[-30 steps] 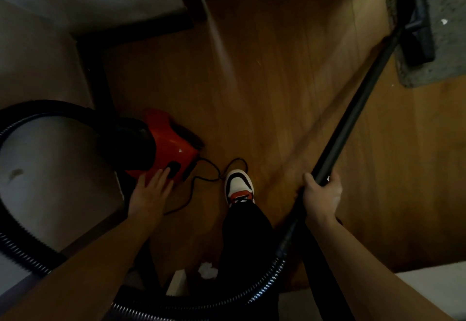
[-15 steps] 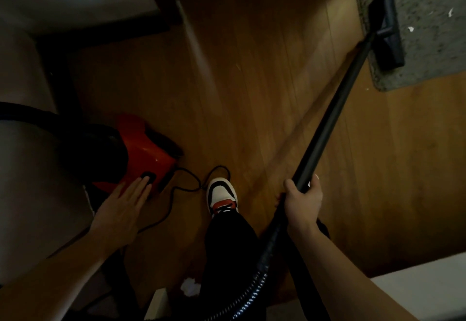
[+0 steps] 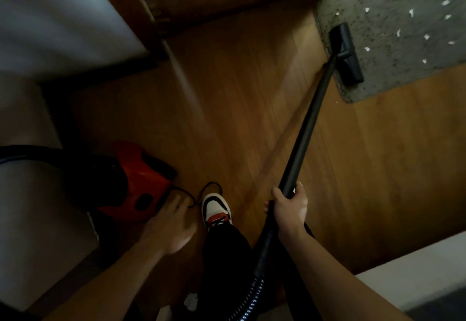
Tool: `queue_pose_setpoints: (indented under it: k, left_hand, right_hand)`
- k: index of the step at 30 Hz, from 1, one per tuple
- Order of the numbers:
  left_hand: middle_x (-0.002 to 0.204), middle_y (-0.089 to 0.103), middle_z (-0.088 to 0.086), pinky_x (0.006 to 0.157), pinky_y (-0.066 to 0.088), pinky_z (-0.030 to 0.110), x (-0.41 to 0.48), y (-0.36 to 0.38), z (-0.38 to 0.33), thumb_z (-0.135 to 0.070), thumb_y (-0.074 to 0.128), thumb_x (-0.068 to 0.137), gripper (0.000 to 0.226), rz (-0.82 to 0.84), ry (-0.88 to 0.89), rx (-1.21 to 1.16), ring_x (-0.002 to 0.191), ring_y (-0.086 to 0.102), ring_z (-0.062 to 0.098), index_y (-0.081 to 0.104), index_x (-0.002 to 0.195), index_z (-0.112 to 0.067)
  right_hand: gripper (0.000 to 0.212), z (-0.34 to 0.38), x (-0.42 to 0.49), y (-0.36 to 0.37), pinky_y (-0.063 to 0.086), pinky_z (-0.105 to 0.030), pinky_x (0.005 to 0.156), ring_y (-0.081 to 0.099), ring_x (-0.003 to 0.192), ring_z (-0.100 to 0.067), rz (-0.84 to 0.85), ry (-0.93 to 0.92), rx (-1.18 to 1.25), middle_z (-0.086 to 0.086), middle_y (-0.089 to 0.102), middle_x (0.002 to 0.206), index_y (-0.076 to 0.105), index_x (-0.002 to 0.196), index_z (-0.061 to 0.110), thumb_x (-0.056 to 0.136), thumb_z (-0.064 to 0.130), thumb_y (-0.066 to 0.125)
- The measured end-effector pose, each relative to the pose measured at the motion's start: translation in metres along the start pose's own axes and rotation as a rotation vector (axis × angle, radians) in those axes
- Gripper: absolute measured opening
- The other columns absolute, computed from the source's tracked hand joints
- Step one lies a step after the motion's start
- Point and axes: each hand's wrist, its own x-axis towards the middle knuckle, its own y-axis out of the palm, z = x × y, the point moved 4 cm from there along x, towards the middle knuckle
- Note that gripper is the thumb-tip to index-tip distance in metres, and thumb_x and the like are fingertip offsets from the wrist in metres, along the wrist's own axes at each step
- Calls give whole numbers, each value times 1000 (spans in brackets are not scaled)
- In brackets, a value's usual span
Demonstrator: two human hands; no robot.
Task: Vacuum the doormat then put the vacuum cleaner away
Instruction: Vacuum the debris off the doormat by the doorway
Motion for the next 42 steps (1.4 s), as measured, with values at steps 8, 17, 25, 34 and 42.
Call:
queue_pose_setpoints:
  k: [8, 17, 25, 34, 42]
  left_hand:
    - [106, 69, 0, 79, 54, 38, -74, -19, -173, -39, 55, 98, 29, 408, 11, -992, 93, 70, 22, 46, 126, -36]
    - [83, 65, 9, 55, 52, 37, -105, -49, -228, -30, 63, 96, 23, 80, 73, -840, 46, 56, 19, 50, 115, -30]
    - [75, 57, 13, 43, 43, 32, -96, -83, -282, -19, 62, 97, 12, 80, 62, -862, 39, 46, 23, 57, 107, -22]
    - [72, 57, 13, 44, 44, 33, -95, -89, -334, -20, 62, 97, 11, 51, 77, -841, 41, 47, 24, 58, 107, -20]
    - [69, 57, 9, 41, 41, 29, -80, -99, -386, -21, 65, 95, 10, 84, 10, -886, 39, 45, 21, 60, 103, -20]
  right_hand:
    - [55, 44, -6, -28, 47, -26, 55, 68, 82, -21, 2, 58, -119, -6, 70, 107, 50, 138, 14, 88, 24, 72]
    - [65, 105, 3, -40, 61, -40, 64, 68, 62, -22, 230, 229, 423, -16, 66, 91, 32, 143, 34, 93, 7, 64]
    - [71, 147, 32, -70, 54, -32, 54, 61, 55, -17, 202, 206, 517, -13, 63, 88, 31, 151, 38, 96, 3, 59]
    - [61, 164, 60, -107, 54, -31, 51, 60, 50, -14, 200, 214, 473, -9, 61, 78, 36, 149, 33, 98, 8, 57]
    - [68, 192, 96, -143, 54, -30, 50, 62, 51, -13, 213, 217, 437, -14, 64, 94, 28, 154, 32, 98, 9, 57]
